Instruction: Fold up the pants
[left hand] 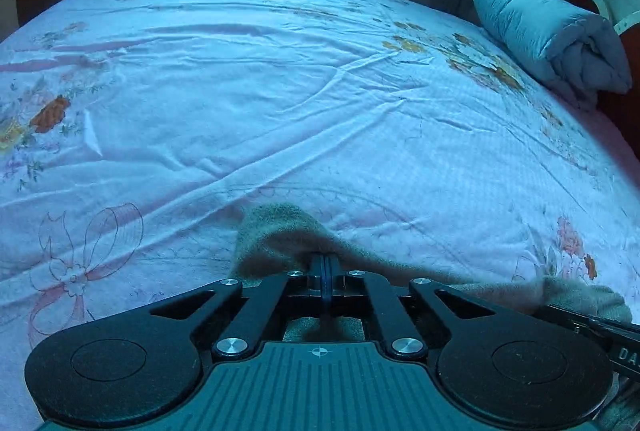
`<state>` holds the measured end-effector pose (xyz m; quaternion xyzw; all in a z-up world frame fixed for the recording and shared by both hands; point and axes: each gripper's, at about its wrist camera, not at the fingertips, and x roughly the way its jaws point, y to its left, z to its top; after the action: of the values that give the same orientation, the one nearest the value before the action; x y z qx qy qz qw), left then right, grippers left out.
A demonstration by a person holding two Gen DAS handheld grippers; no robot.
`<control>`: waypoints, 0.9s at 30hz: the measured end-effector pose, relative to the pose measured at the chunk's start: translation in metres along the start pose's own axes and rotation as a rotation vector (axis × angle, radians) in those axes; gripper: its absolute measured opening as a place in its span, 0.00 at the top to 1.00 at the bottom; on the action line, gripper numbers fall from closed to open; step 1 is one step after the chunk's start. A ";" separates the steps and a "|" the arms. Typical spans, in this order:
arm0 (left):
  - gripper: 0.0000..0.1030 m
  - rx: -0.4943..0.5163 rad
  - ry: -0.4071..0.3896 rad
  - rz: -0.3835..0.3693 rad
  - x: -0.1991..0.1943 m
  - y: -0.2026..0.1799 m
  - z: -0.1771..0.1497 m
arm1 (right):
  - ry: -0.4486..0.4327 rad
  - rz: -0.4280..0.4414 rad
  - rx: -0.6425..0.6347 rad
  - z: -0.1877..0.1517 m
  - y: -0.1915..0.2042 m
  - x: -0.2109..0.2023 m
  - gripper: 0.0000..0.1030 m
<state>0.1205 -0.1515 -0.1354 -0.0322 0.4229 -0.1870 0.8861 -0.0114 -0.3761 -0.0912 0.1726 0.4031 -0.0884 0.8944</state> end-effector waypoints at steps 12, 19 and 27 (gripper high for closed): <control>0.30 0.099 -0.020 0.060 -0.062 -0.014 -0.024 | 0.026 0.199 -0.018 0.001 0.049 -0.015 0.86; 0.30 0.136 0.037 0.083 -0.069 -0.016 -0.048 | 0.057 0.177 0.000 -0.023 0.033 -0.023 0.76; 0.25 0.129 0.054 0.109 -0.071 -0.006 -0.070 | 0.013 0.094 -0.045 -0.035 -0.001 -0.052 0.77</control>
<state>0.0248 -0.1247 -0.1259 0.0528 0.4350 -0.1662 0.8834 -0.0700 -0.3629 -0.0743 0.1716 0.4022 -0.0361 0.8986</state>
